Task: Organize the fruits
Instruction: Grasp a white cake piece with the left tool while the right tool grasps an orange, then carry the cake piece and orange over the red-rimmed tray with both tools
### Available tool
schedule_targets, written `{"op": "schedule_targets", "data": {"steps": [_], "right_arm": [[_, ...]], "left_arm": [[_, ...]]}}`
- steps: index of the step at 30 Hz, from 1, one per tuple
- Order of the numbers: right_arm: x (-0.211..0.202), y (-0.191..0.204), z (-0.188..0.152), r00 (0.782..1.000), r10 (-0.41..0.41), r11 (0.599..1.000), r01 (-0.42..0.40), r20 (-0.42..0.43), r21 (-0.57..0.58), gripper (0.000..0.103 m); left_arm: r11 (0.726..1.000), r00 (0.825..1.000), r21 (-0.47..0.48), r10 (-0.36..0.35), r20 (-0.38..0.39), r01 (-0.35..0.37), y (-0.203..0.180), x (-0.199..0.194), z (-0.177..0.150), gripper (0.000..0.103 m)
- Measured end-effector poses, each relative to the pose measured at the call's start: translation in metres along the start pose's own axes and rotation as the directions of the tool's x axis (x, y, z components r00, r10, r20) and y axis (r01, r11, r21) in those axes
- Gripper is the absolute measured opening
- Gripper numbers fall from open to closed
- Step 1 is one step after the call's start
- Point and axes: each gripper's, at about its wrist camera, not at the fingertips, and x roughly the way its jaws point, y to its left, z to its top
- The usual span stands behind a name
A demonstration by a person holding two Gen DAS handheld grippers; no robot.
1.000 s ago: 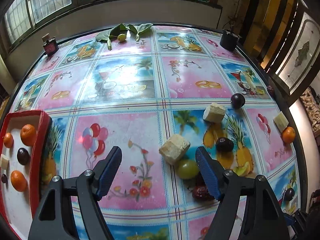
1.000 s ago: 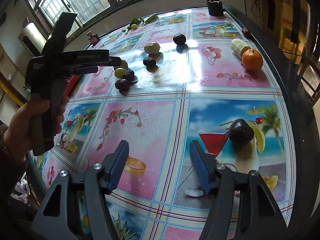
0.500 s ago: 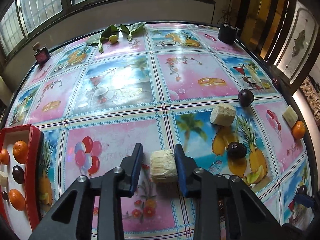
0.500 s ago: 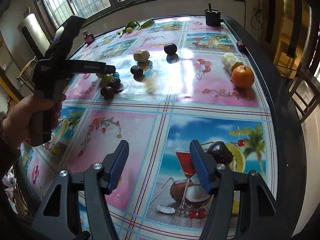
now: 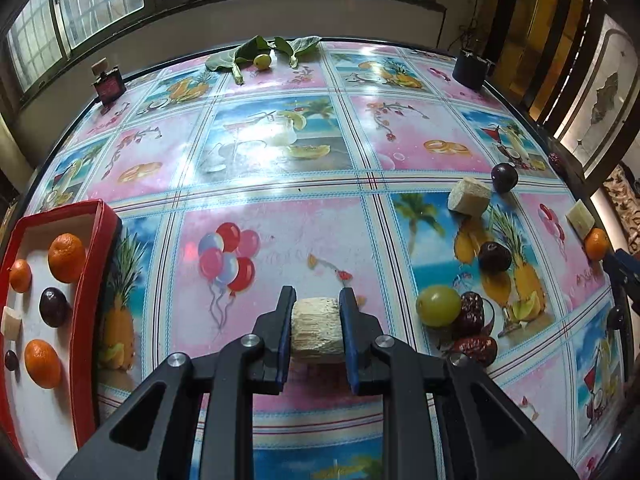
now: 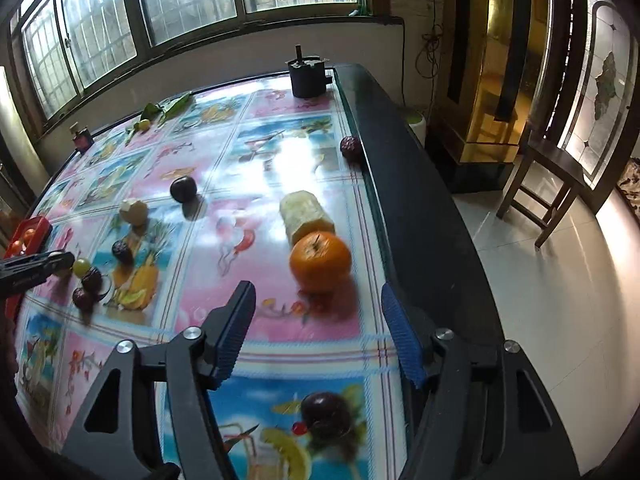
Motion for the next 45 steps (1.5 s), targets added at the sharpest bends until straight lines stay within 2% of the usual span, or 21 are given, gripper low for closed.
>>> {"op": "schedule_targets", "data": {"steps": [4, 6, 7, 10, 15, 20, 26, 31, 37, 45], "right_arm": [[0.019, 0.004, 0.011, 1.000, 0.010, 1.000, -0.011, -0.022, -0.024, 0.067], [0.028, 0.008, 0.013, 0.999, 0.026, 0.999, -0.027, -0.045, -0.035, 0.061], [0.032, 0.010, 0.011, 0.998, 0.025, 0.999, -0.028, -0.062, -0.036, 0.054], [0.035, 0.009, 0.011, 0.999, 0.009, 0.998, -0.011, -0.049, -0.054, 0.039], [0.026, 0.008, 0.006, 0.999, 0.019, 0.998, -0.021, -0.043, -0.052, 0.039], [0.000, 0.024, -0.005, 0.995, 0.099, 0.994, -0.100, -0.027, -0.031, 0.039], [-0.029, 0.072, -0.035, 0.969, 0.238, 0.967, -0.243, -0.061, -0.082, 0.039], [-0.046, 0.105, -0.070, 0.946, 0.307, 0.942, -0.318, -0.105, -0.109, 0.039], [-0.053, 0.121, -0.093, 0.937, 0.318, 0.938, -0.333, -0.143, -0.098, 0.039], [-0.059, 0.145, -0.102, 0.938, 0.309, 0.937, -0.328, -0.157, -0.117, 0.039]], "left_arm": [[1.000, 1.000, -0.014, -0.016, -0.005, 0.016, 0.003, -0.004, -0.006, 0.021], [1.000, 1.000, -0.013, -0.017, -0.005, 0.017, 0.005, -0.006, -0.009, 0.021], [1.000, 1.000, -0.011, -0.016, -0.005, 0.016, 0.005, -0.007, -0.010, 0.021], [1.000, 1.000, -0.018, -0.017, -0.003, 0.017, 0.009, -0.009, -0.014, 0.021], [1.000, 1.000, -0.020, -0.020, 0.005, 0.020, 0.013, -0.013, -0.020, 0.021], [0.999, 1.000, -0.018, -0.026, 0.005, 0.026, 0.015, -0.019, -0.030, 0.021], [1.000, 1.000, 0.002, -0.018, 0.009, 0.018, 0.015, -0.030, -0.049, 0.021], [1.000, 1.000, 0.021, 0.004, 0.021, -0.005, 0.014, -0.043, -0.071, 0.021], [1.000, 1.000, 0.025, -0.005, 0.018, 0.004, 0.011, -0.059, -0.092, 0.021], [0.999, 0.999, 0.034, -0.040, 0.032, 0.039, 0.012, -0.077, -0.108, 0.021]]}}
